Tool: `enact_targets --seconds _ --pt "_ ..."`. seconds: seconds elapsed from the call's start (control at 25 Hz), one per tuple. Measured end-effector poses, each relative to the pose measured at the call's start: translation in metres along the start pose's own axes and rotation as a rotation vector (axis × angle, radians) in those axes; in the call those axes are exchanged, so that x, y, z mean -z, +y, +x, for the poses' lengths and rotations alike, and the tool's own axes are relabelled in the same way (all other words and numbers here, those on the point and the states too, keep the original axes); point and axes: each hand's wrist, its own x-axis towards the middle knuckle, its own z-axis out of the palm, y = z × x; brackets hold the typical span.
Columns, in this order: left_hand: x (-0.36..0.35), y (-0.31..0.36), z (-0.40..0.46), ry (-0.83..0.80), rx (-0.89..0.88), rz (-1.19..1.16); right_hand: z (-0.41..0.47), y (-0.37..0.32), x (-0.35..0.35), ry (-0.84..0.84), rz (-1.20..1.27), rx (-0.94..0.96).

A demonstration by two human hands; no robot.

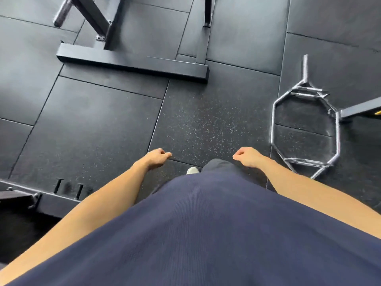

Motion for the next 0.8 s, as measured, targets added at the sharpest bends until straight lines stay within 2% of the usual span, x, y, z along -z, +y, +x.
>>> enact_targets --seconds 0.24,0.44,0.68,0.8 --pt "0.1 0.014 0.069 -0.022 0.122 -0.233 0.109 -0.129 0.084 -0.101 -0.129 0.063" --pt "0.174 0.005 0.132 -0.029 0.224 -0.253 0.213 -0.253 0.138 -0.195 -0.306 0.183" --pt "0.29 -0.011 0.176 0.124 0.428 -0.56 0.307 -0.449 0.198 -0.288 -0.577 0.403" --pt "0.321 -0.019 0.194 0.161 0.493 -0.701 0.336 -0.531 0.206 -0.323 -0.727 0.518"
